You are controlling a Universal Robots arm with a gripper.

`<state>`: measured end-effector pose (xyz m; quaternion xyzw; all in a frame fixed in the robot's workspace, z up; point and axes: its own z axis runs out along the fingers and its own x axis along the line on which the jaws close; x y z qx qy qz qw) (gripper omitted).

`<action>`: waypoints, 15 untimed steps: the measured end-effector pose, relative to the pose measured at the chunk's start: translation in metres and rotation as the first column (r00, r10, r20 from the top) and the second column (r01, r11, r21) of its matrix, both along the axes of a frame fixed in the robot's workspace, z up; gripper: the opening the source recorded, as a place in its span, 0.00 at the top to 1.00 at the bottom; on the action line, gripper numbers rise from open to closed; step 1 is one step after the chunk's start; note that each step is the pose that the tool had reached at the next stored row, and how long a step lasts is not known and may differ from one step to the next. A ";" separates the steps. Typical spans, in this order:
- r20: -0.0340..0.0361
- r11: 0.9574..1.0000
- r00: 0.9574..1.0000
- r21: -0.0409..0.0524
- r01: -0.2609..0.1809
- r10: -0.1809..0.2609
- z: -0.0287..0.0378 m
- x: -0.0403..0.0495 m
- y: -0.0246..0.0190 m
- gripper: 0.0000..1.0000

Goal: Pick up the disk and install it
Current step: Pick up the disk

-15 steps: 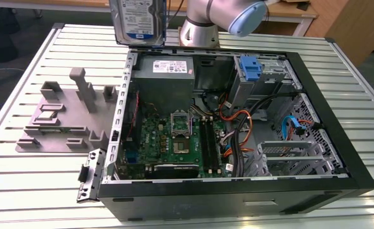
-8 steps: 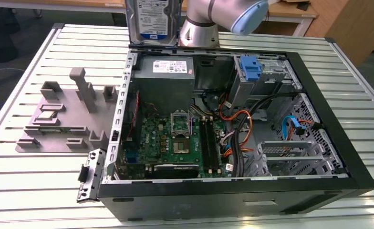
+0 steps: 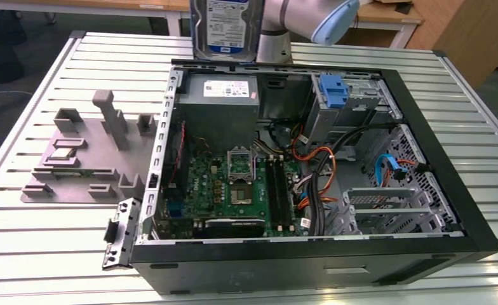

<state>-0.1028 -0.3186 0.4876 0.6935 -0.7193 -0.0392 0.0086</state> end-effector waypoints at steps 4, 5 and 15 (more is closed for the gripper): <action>-0.004 1.000 1.000 0.000 0.000 0.000 0.0000 0.0180 0.0000 0.65; -0.005 1.000 1.000 0.000 0.000 0.000 0.0000 0.0225 0.0000 0.65; -0.014 1.000 1.000 0.000 0.000 0.000 0.0000 0.0650 0.0000 0.65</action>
